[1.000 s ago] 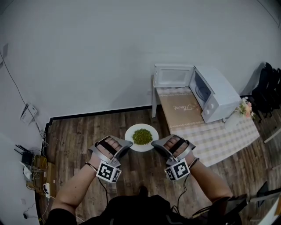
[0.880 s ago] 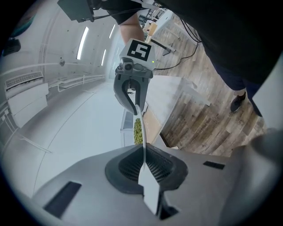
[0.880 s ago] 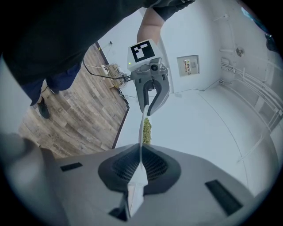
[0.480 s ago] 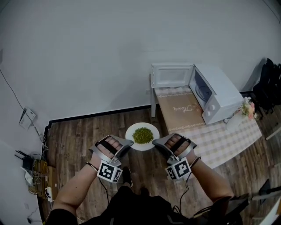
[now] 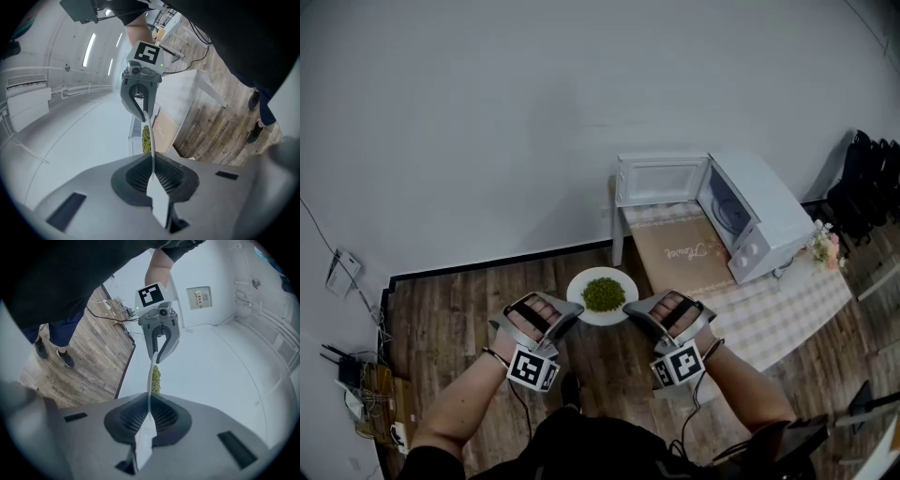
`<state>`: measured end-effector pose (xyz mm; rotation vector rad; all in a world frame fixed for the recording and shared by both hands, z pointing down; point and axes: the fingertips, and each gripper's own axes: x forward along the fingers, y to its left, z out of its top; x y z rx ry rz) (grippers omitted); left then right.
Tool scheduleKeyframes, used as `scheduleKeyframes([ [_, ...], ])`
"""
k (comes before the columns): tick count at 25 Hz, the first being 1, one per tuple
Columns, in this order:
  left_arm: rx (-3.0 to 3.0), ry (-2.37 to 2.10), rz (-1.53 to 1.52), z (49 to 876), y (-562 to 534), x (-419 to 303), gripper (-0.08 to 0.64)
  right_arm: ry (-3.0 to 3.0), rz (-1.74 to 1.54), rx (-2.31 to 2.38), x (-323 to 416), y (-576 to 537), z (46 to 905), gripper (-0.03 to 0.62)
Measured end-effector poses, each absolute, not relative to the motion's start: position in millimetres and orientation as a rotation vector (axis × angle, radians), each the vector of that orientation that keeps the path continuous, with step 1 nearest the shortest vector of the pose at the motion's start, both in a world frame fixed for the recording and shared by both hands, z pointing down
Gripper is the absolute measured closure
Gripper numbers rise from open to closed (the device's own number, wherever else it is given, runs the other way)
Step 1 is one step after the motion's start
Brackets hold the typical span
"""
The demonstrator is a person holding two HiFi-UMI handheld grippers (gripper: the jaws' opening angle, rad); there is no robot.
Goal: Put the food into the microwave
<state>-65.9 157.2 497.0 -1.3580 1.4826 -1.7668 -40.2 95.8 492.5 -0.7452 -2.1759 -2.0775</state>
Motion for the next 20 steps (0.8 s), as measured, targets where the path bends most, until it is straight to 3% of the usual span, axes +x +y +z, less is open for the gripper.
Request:
scheduleKeyframes([
  [20, -1.415, 1.356, -1.632, 494, 127, -193, 0.538, -2.109, -2.023, -0.544, -159, 71, 489, 0.572],
])
